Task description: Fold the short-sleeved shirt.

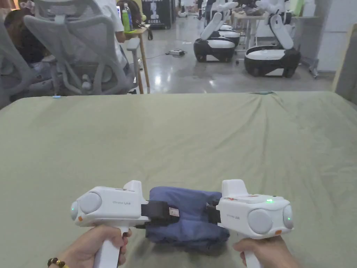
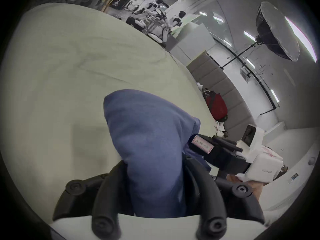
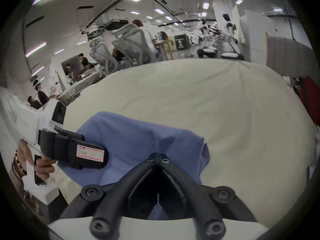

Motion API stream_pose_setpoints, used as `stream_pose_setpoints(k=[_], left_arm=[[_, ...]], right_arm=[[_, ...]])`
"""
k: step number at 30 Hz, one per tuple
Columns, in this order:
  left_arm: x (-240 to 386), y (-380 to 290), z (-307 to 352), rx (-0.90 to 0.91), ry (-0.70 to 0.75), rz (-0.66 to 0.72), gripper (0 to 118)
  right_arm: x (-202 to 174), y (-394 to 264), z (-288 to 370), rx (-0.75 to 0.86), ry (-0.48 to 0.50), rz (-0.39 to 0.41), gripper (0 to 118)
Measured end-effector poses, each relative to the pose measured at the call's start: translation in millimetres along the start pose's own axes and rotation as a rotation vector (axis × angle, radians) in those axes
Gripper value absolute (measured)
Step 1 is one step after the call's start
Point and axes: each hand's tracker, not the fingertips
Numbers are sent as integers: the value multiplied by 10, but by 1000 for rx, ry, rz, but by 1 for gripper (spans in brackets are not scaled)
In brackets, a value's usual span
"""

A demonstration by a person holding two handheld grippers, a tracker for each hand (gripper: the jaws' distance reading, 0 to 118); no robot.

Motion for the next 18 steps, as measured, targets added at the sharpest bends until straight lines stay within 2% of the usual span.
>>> stream_pose_setpoints(k=[3,6,8,9,11,13,16,18], left_arm=[[-489,124,516,17,27,1,34],[-1016,258,1096,37,37,23,34],[-1395,341,1490,68,92,45,34],[-1777,478,1731,84,100,59,34],[-2154,541,2123,122,122,73,34],[-2400,517,2433,145,160,89,34],[-2847,546,2772,154,138,181,34],[-3071,568,2790,150,161,185,34]], right_arm=[[-614,195,-294,47,54,78,1],[-1245,398,-643,92,150,126,1],[-1647,514,-884,113,198,164,1],[-1835,554,-1016,123,220,186,1],[-2163,610,-1236,146,274,229,1],[-2451,643,-1400,148,321,269,1],[-2745,645,-1577,117,395,259,1],[-2871,615,-1679,108,413,269,1]])
